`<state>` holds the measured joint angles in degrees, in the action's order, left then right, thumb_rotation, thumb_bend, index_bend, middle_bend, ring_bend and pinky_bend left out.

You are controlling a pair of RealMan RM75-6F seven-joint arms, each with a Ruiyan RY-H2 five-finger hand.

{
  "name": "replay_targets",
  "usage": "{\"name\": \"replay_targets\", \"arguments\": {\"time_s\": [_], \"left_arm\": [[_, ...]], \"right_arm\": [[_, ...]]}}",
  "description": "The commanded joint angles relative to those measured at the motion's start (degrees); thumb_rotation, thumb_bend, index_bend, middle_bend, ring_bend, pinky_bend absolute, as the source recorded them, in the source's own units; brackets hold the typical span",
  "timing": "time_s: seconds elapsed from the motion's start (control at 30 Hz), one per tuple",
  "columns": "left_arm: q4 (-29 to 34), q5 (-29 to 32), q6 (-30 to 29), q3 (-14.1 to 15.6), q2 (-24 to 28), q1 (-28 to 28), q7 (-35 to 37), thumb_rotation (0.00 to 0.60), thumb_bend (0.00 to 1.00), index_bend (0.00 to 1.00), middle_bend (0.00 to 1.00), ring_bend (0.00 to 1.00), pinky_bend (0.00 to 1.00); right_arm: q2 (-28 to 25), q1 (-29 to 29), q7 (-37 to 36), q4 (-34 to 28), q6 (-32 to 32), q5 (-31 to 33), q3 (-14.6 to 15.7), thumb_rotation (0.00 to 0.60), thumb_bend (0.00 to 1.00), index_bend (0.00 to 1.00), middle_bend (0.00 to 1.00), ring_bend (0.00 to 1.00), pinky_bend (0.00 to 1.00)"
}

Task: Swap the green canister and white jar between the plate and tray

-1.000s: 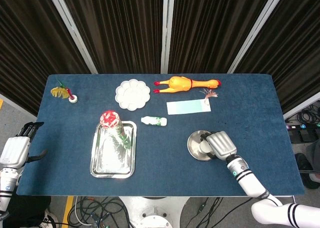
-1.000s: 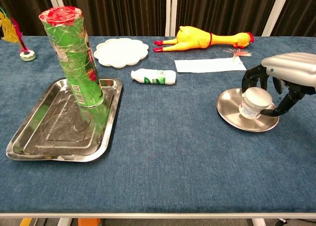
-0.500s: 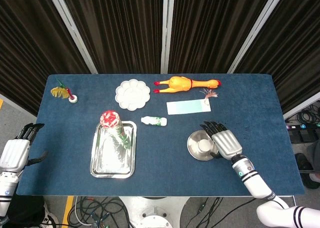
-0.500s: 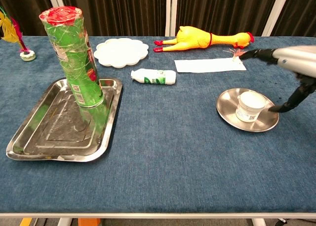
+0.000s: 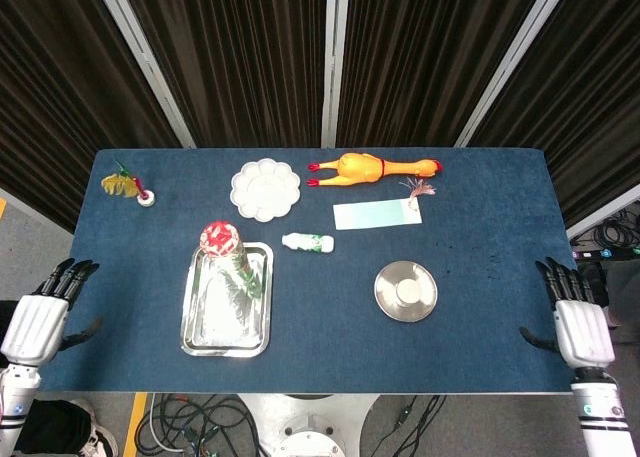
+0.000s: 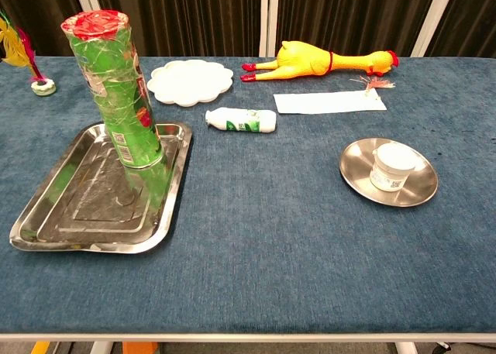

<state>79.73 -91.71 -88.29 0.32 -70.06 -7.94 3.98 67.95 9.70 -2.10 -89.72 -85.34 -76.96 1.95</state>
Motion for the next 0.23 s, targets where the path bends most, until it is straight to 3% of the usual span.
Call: {"name": "replay_targets", "arguments": {"time_s": [0.03,0.23], "left_arm": [[-0.07,0.23,-0.63,0.22,-0.15,0.98,-3.55,0.6,0.19,0.14,0.13,0.07,0.3],[-0.36,1.69,-0.78,-0.32,-0.66,1.78,-3.44,0.6,0.18,0.13,0.12,0.06,0.26]], "right_arm": [[0.95,-3.26,-3.1,4.53,-1.12,0.76,0.63,0.6,0.06,0.0,0.0,0.0,0.0],[1.76,-4.14,-2.91,4.96,-1.39,-1.3,0.01,0.6,0.06,0.0,0.0,0.0,0.0]]}}
